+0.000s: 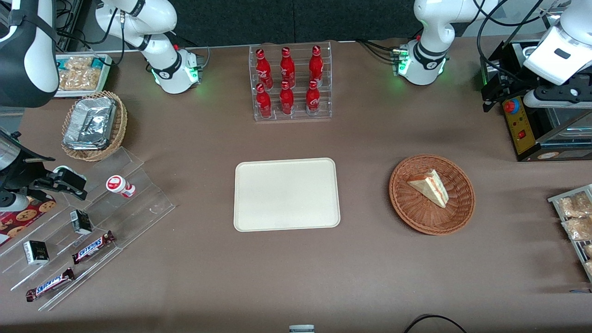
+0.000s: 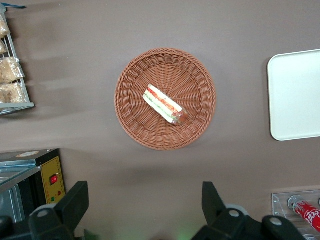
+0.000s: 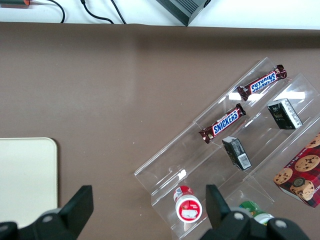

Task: Place sandwich from basket to tray

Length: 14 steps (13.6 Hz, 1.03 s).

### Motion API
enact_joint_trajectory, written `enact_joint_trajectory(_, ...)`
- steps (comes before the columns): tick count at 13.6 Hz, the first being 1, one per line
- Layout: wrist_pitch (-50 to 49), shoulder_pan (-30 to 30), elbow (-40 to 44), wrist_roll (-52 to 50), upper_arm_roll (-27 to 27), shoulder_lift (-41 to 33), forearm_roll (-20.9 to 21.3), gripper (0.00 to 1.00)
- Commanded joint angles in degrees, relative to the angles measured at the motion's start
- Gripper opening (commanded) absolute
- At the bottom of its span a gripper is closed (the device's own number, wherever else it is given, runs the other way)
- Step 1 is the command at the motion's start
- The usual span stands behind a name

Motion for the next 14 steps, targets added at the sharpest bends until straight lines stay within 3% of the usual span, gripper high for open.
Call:
enact_joint_trajectory(1,-2.02,0.16,1.77,-0.03,0.14,0.6,-0.1,1.0)
enact_joint_trajectory(5,-2.2,0.17,1.69,-6.85,0.14,2.26,-0.19,1.0)
enact_joint_trajectory(8,-0.89,-0.27,0.99,-33.79,-0.21,7.7,-0.19,1.0)
enact_joint_trajectory(14,18.51,-0.01,-14.37,-45.46,-0.74,10.09,0.16,1.0)
